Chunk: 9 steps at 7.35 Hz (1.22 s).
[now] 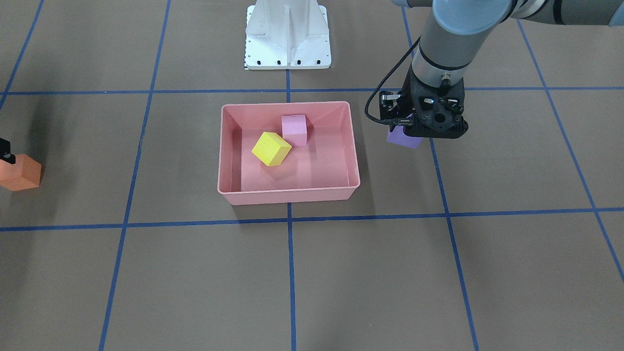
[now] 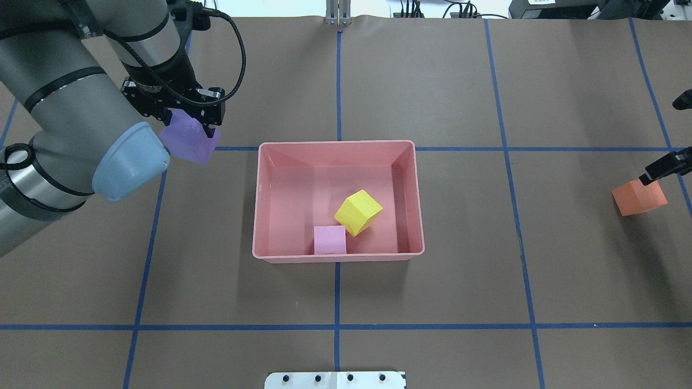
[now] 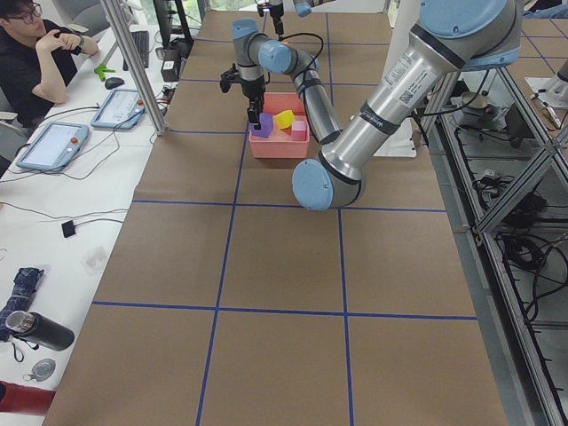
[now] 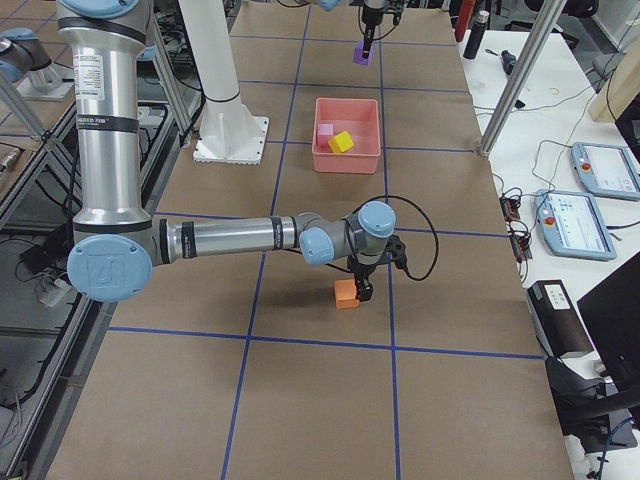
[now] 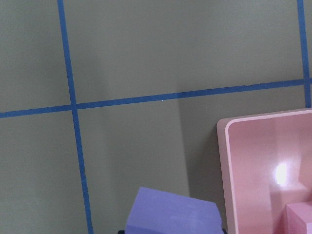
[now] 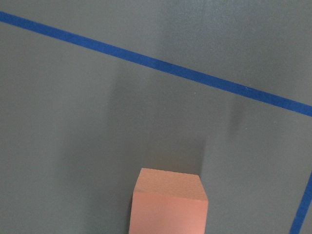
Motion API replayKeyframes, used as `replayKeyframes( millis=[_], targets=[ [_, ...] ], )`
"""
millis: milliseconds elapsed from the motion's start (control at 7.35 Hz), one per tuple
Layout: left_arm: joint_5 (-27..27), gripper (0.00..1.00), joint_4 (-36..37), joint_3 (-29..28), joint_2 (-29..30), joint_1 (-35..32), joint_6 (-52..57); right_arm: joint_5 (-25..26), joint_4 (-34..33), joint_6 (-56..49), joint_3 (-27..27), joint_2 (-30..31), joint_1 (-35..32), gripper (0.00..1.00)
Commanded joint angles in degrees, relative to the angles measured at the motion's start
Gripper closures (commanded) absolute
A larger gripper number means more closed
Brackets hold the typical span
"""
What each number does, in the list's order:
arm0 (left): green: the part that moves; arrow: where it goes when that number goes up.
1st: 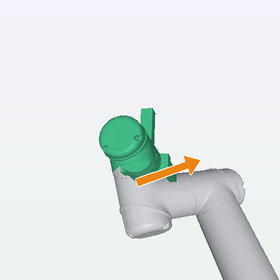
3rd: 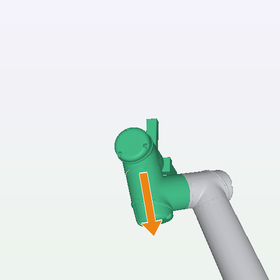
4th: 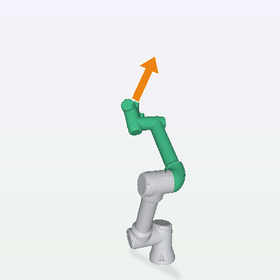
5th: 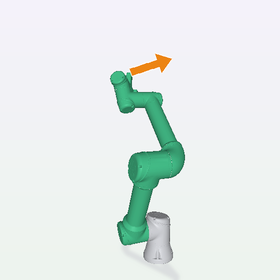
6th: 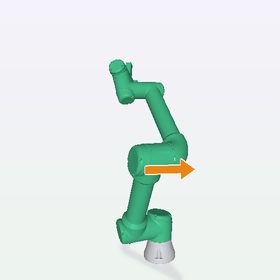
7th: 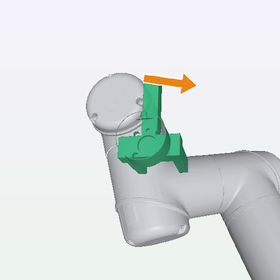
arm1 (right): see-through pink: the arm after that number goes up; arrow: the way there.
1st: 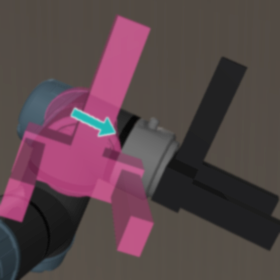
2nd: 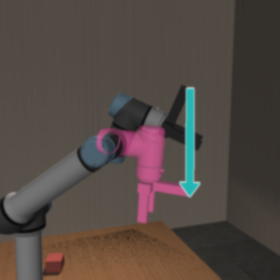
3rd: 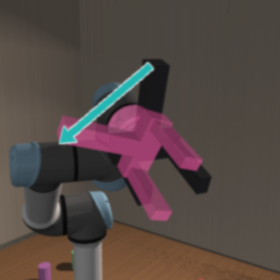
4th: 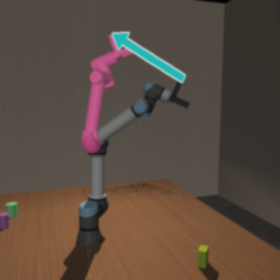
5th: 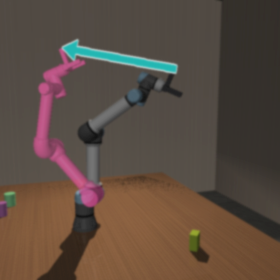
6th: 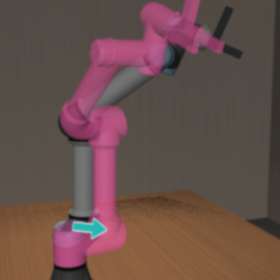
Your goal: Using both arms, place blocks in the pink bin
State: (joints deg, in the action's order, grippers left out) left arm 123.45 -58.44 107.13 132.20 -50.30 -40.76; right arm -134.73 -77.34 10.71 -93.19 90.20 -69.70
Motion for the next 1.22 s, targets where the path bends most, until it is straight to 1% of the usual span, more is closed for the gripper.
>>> replayKeyframes(
  millis=[0, 136, 408, 680, 816, 952, 1088],
  targets=[
    [0.1, 1.0, 0.0, -0.1, 0.2, 0.3, -0.3, 0.1, 0.5, 2.1, 2.8, -2.5, 1.7, 0.0],
    [0.0, 1.0, 0.0, -0.1, 0.4, 0.3, -0.3, 0.3, 0.7, 2.1, 4.0, -2.8, 2.4, 0.0],
    [0.0, 1.0, 0.0, -0.4, 0.5, 0.3, -0.3, 1.7, 0.7, 2.0, 4.5, -2.7, 3.2, 0.0],
    [0.0, 1.0, 0.0, -0.4, 0.6, 0.7, -0.7, 1.8, 0.9, 1.4, 7.1, -2.7, 3.3, 0.0],
    [-0.1, 1.0, -0.4, -0.4, 0.9, 1.7, -2.6, 1.8, 0.8, 1.4, 7.2, -2.7, 3.4, 0.0],
    [-0.3, 1.0, -0.7, -1.7, 3.2, 4.1, -5.7, 1.8, 0.8, 1.6, 7.3, -2.6, 3.6, 0.0],
    [-0.4, 1.0, -1.1, -5.2, 7.9, 6.1, -9.1, 1.7, 0.8, 1.7, 7.2, -2.6, 3.6, 0.0]
  ],
)
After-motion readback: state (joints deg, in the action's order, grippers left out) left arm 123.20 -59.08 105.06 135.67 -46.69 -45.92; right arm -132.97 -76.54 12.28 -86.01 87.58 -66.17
